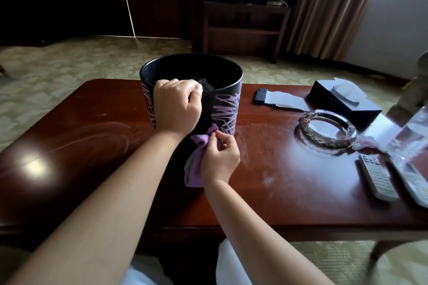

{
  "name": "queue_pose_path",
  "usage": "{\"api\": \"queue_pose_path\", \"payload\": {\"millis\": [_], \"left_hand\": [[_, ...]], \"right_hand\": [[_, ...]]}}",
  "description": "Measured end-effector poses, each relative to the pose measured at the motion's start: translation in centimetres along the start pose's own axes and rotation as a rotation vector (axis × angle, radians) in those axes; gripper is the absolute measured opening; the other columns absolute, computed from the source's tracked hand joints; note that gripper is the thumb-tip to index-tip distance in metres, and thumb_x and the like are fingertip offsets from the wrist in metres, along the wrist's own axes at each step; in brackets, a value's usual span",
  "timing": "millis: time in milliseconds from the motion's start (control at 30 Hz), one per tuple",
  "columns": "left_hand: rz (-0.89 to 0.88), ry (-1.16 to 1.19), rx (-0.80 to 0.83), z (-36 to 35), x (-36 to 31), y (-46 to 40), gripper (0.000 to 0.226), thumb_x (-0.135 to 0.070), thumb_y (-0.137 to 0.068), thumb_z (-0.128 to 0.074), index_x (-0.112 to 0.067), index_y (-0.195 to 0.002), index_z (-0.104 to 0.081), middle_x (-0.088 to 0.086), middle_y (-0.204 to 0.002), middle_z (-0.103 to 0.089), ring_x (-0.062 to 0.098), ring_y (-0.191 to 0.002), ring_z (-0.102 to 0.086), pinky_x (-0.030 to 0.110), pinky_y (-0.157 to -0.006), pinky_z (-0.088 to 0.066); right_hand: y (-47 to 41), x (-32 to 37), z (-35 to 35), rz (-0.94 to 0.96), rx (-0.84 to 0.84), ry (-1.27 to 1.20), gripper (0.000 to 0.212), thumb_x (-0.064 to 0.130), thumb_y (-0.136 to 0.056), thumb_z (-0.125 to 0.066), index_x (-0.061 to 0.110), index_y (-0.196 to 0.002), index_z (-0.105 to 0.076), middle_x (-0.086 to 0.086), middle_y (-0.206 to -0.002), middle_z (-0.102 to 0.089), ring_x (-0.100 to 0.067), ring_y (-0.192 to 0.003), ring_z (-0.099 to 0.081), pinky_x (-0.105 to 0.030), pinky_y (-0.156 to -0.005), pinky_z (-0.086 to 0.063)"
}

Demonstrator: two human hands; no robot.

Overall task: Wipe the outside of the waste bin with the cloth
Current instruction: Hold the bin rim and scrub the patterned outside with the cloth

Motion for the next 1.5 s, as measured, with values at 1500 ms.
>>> {"api": "queue_pose_path", "payload": {"millis": [1500], "left_hand": [[-0.011,0.011,0.047,0.4,-0.1,0.0,0.03,-0.027,-0.083,-0.04,-0.015,-0.062,-0.058,0.003,-0.058,-0.061,0.027,-0.061,-0.057,0.036,-0.062,-0.029]], "right_hand": [[-2.3,6.6,-0.3,0.492,-0.028,0.085,0.011,0.012,-0.087,-0.064,0.003,-0.081,-0.068,-0.008,-0.08,-0.066,-0.011,-0.074,-0.055,-0.002,-0.068,-0.034]]}}
Point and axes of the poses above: each hand's wrist, its own y-axis away from the middle knuckle, its own z-axis out of the back of the hand, x = y × z, the point moved 1 cm from there along -y, towards the middle knuckle
